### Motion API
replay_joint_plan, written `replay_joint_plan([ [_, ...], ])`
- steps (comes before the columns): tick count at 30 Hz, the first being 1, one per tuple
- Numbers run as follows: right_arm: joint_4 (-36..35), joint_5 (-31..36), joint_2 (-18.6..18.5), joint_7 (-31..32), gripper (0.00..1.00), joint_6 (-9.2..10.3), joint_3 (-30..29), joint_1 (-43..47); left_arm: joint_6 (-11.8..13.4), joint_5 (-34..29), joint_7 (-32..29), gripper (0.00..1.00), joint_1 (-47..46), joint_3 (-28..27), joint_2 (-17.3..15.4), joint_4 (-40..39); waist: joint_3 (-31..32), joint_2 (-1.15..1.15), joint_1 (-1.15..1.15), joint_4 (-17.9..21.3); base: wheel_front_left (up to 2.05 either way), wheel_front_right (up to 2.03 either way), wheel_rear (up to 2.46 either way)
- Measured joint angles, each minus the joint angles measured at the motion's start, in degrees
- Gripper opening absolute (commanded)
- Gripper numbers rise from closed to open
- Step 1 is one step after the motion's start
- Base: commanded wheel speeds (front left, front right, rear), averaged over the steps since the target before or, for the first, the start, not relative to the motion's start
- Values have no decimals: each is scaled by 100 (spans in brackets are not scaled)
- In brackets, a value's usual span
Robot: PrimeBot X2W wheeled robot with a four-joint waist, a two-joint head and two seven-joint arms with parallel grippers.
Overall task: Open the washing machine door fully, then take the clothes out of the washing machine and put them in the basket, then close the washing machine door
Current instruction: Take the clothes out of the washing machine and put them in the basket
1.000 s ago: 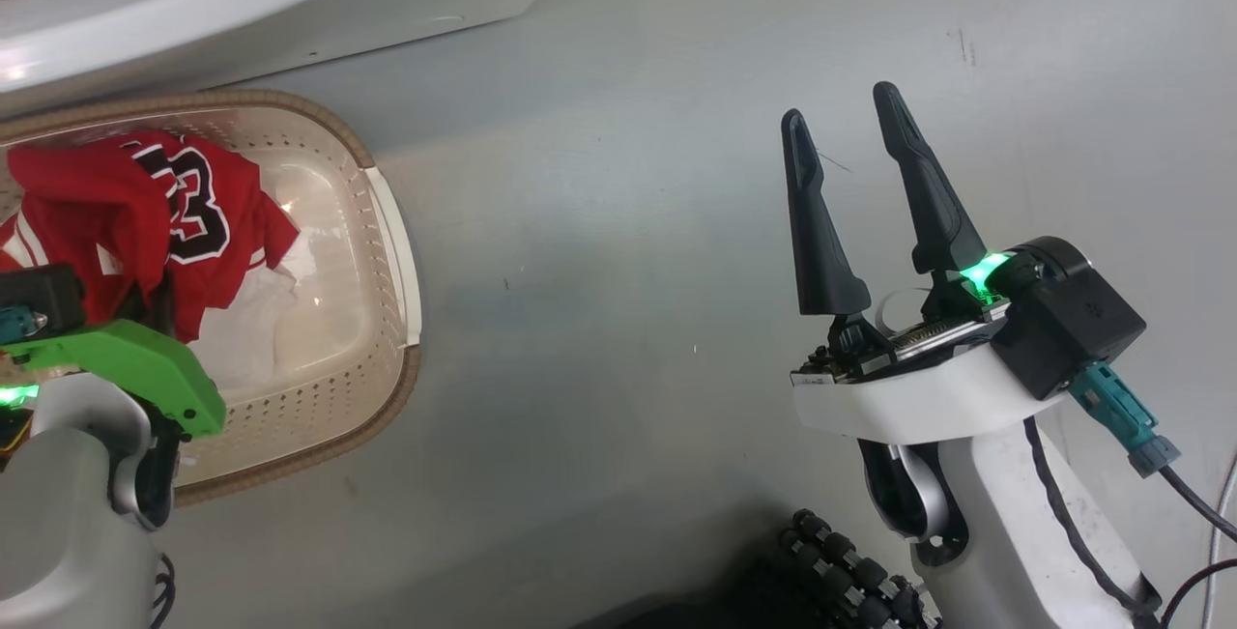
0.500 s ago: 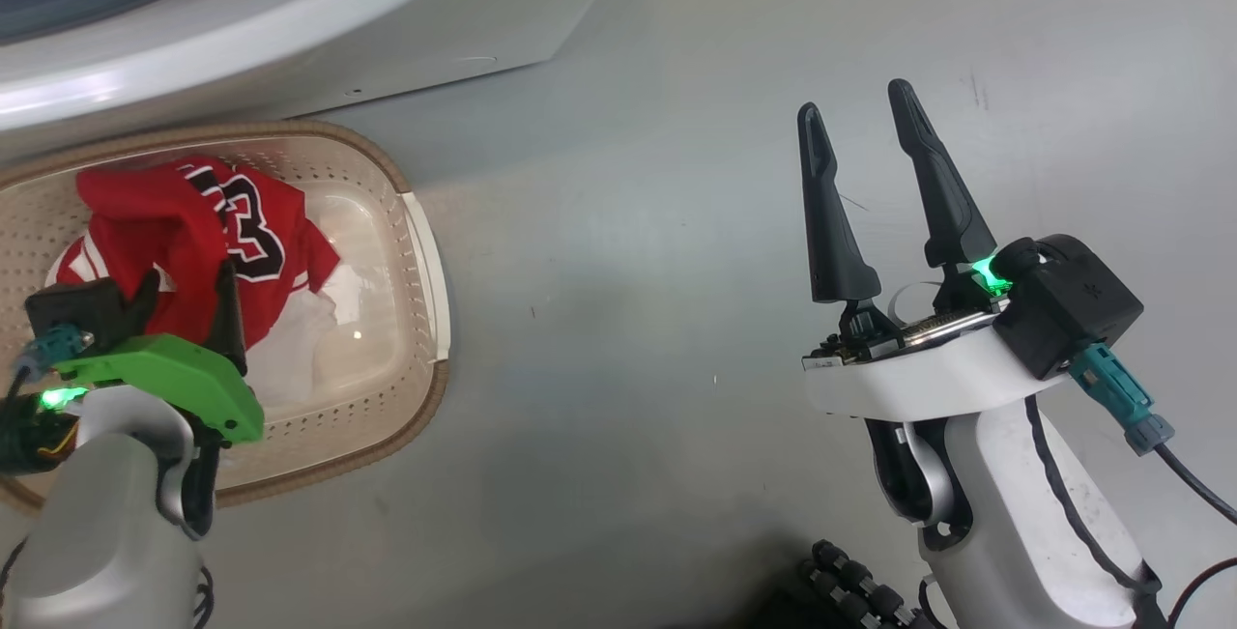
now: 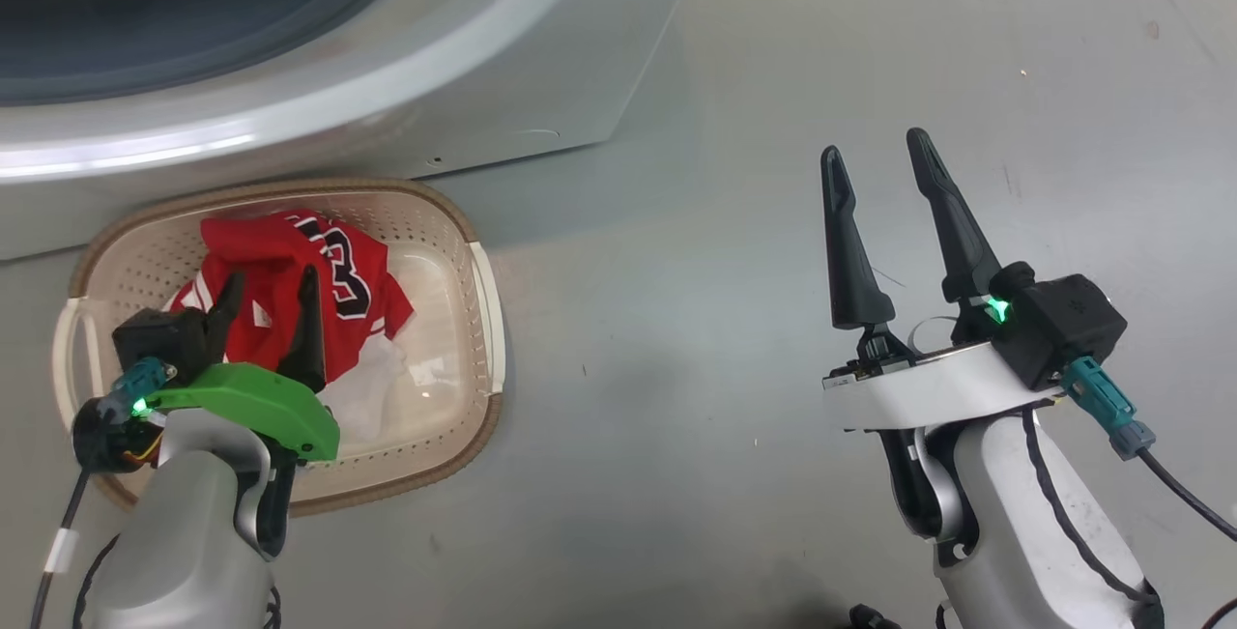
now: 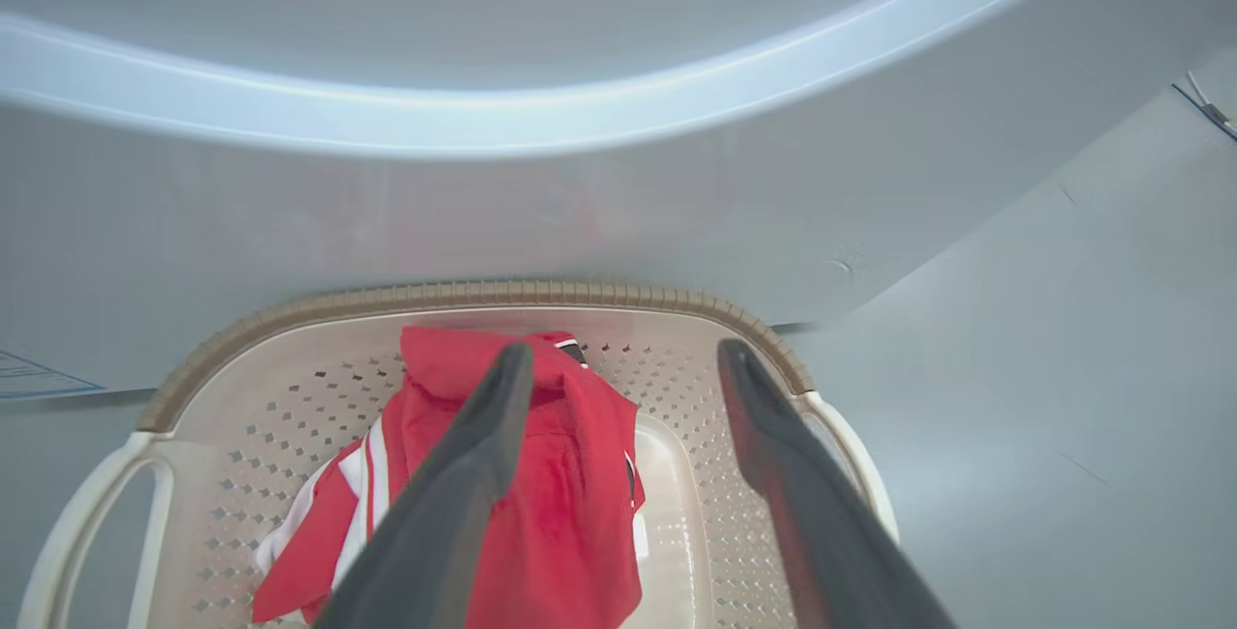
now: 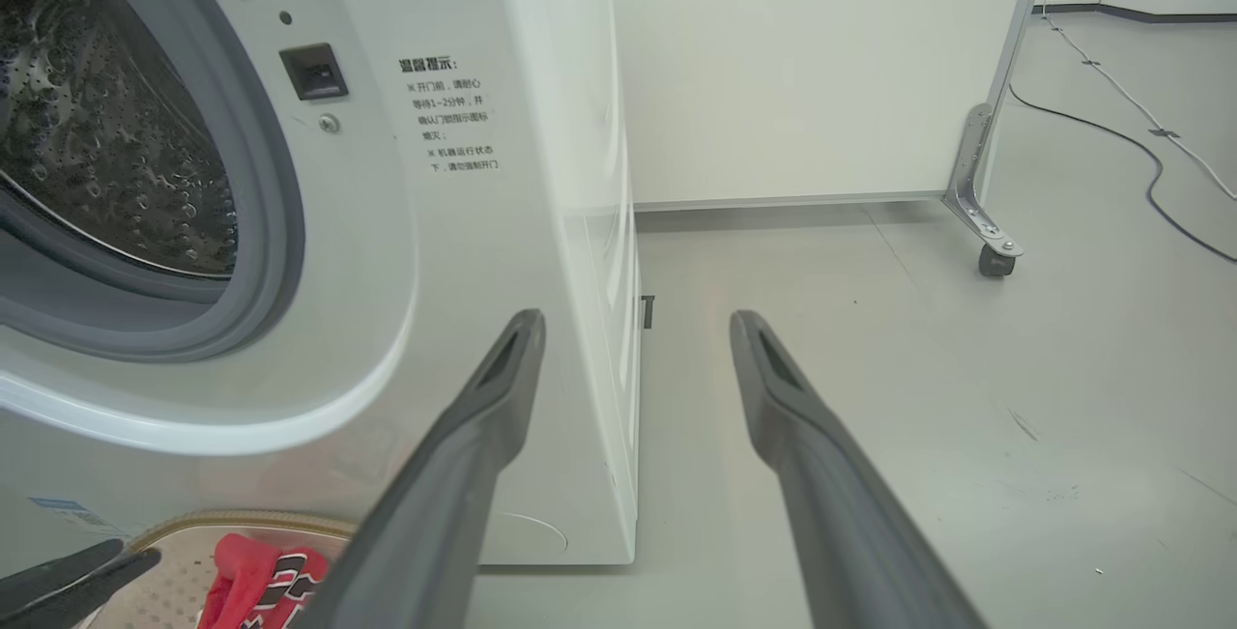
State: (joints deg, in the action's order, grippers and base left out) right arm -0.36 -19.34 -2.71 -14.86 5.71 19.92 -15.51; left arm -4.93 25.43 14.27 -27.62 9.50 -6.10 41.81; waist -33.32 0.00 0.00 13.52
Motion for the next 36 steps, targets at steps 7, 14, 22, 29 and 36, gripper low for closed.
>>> replay_joint_plan([
  [7, 179, 192, 1, 0, 100, -60, -192, 207, -44, -32, 19, 100, 162, 12, 108, -381, 464, 0, 0, -220, 0, 0, 0],
  [14, 282, 240, 1, 0, 100, -111, -344, 384, -49, -201, 19, 100, 346, -14, 116, -1018, 946, 0, 0, -444, 0, 0, 0],
  [22, 408, 289, 0, 0, 100, -154, -517, 700, -33, -376, 19, 100, 656, -207, 116, -1985, 1507, 0, 0, -668, 0, 0, 0],
  [29, 455, 307, -4, 0, 100, -154, -645, 992, 112, -534, 19, 100, 1175, -237, 119, -2544, 1953, 0, 0, -844, 0, 0, 0],
  [36, 503, 345, -2, 0, 100, -186, -638, 1232, 221, -664, 19, 100, 1770, -223, 118, -2971, 2313, 0, 0, -967, 0, 0, 0],
])
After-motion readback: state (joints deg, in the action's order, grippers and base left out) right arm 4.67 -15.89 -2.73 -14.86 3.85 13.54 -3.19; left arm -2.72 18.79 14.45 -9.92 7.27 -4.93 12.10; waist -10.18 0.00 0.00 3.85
